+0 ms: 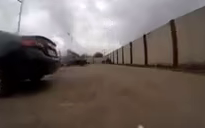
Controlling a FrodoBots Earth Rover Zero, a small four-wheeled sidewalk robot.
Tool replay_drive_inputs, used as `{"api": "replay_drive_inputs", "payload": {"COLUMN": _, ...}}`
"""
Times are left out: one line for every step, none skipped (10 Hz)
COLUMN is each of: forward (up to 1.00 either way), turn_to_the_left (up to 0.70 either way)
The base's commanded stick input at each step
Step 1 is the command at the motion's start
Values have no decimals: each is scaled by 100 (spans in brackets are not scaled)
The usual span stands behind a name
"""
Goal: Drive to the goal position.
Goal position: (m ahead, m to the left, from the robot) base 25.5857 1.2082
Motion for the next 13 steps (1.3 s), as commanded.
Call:
{"api": "replay_drive_inputs", "payload": {"forward": 50, "turn_to_the_left": 0}}
{"api": "replay_drive_inputs", "payload": {"forward": 50, "turn_to_the_left": 0}}
{"api": "replay_drive_inputs", "payload": {"forward": 50, "turn_to_the_left": 0}}
{"api": "replay_drive_inputs", "payload": {"forward": 50, "turn_to_the_left": 0}}
{"api": "replay_drive_inputs", "payload": {"forward": 50, "turn_to_the_left": 0}}
{"api": "replay_drive_inputs", "payload": {"forward": 50, "turn_to_the_left": 0}}
{"api": "replay_drive_inputs", "payload": {"forward": 50, "turn_to_the_left": 0}}
{"api": "replay_drive_inputs", "payload": {"forward": 50, "turn_to_the_left": 0}}
{"api": "replay_drive_inputs", "payload": {"forward": 50, "turn_to_the_left": 0}}
{"api": "replay_drive_inputs", "payload": {"forward": 50, "turn_to_the_left": 0}}
{"api": "replay_drive_inputs", "payload": {"forward": 50, "turn_to_the_left": 0}}
{"api": "replay_drive_inputs", "payload": {"forward": 50, "turn_to_the_left": 0}}
{"api": "replay_drive_inputs", "payload": {"forward": 50, "turn_to_the_left": 0}}
